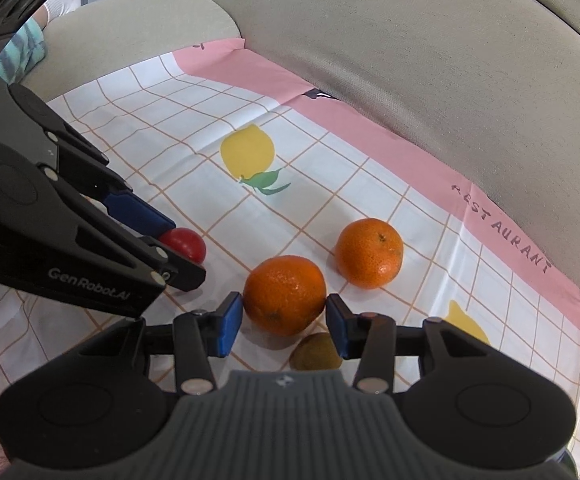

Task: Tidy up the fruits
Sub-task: 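Grasp a red cherry tomato with the left tool while the right tool grasps an orange, then carry the tomato and the orange over the green colander with both tools, then lower the tomato and orange into the colander and open both tools, then lift both tools away from the colander toward the last orange and kiwi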

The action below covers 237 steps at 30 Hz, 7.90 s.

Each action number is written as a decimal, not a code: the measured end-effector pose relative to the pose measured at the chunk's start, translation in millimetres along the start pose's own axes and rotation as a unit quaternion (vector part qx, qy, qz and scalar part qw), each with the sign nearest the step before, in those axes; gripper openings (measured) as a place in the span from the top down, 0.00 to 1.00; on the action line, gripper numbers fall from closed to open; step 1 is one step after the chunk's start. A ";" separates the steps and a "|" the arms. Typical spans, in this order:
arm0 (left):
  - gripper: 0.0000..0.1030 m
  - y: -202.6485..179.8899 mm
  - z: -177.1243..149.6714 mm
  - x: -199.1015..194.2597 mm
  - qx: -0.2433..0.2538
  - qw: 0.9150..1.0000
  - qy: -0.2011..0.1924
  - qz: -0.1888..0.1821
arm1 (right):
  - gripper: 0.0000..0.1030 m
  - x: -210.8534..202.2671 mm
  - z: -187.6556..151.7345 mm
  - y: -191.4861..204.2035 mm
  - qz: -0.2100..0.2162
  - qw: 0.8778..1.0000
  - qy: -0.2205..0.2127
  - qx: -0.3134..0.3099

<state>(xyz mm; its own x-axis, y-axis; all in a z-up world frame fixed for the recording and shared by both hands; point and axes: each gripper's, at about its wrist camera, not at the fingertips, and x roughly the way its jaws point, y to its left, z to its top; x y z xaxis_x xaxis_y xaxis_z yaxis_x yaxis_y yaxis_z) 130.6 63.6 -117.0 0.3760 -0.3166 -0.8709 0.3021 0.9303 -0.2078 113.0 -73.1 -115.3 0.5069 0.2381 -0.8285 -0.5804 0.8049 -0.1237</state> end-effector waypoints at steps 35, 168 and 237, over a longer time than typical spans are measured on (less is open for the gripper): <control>0.64 -6.5 -5.0 -61.9 -0.056 0.996 -0.069 0.010 | 0.59 -63.5 1.0 24.6 -0.041 0.998 -0.055 0.001; 0.53 -237.9 -7.8 24.6 0.345 0.937 0.030 0.043 | 0.59 -107.8 -167.4 -107.0 -0.136 0.932 -0.057 0.330; 0.46 -35.8 8.0 -54.1 0.045 0.997 -0.061 0.028 | 0.61 -40.2 -21.5 7.9 -0.078 0.995 0.026 0.047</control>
<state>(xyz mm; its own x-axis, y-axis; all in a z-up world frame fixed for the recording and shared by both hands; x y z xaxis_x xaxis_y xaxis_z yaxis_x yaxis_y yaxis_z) 106.5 46.0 -58.8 0.4965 -0.2907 -0.8179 0.3529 0.9285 -0.1157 74.3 -88.0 -94.7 0.5512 0.0790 -0.8306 -0.4327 0.8782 -0.2036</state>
